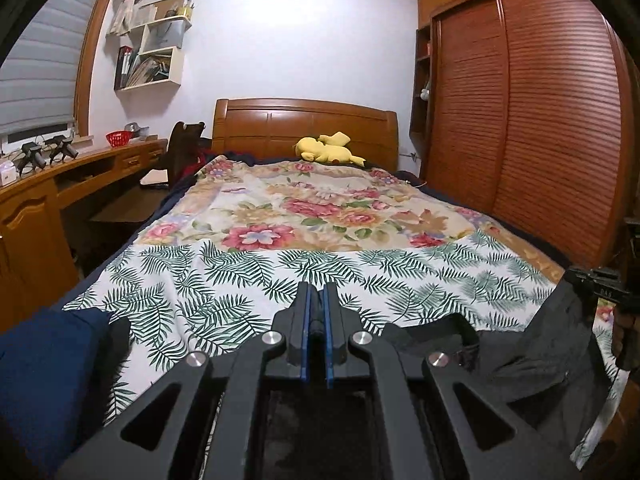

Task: Fold large clothes
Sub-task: 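Lower the hem onto the collar and open both tools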

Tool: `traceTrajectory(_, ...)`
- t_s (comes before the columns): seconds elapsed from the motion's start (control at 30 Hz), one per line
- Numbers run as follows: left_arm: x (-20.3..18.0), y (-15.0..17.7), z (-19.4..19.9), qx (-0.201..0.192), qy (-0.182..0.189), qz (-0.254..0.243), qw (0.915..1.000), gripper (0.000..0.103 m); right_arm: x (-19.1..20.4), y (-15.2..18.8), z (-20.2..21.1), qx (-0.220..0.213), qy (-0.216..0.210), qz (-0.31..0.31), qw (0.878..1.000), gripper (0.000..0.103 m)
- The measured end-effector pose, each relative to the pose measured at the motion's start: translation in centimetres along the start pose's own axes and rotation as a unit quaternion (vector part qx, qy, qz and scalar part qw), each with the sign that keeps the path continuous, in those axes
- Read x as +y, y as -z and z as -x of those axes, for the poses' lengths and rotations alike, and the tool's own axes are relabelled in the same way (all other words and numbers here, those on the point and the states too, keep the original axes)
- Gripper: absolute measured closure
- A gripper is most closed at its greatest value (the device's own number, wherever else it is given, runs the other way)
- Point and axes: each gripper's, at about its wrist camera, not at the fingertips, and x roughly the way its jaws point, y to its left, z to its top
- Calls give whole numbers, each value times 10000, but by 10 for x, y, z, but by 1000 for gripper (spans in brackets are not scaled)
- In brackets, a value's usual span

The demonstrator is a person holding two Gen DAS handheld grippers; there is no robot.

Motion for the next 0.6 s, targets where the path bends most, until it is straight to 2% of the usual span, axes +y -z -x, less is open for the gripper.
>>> traceTrajectory(0.17, 4, 8, -5, -81, -8, -97, 9999, 100, -2, 6, -18, 58, 242, -12, 9997, 92)
traceTrajectory(0.27, 5, 11, -7, 2, -8, -240, 9997, 100, 0, 5, -28, 72, 372, 17, 9993, 92)
traceTrajectory(0.33, 10, 12, -9, 68, 121, -171, 9998, 99, 0, 7, -38, 167, 408, -3, 9990, 92)
traceTrajectory(0.5, 19, 18, -16, 378, 127, -138, 9991, 93, -5, 16, -72, 555, 457, -66, 9974, 92)
traceTrajectory(0.6, 27, 24, -16, 436, 168, -30, 9989, 85, -2, 25, -87, 782, 514, 15, 9956, 92)
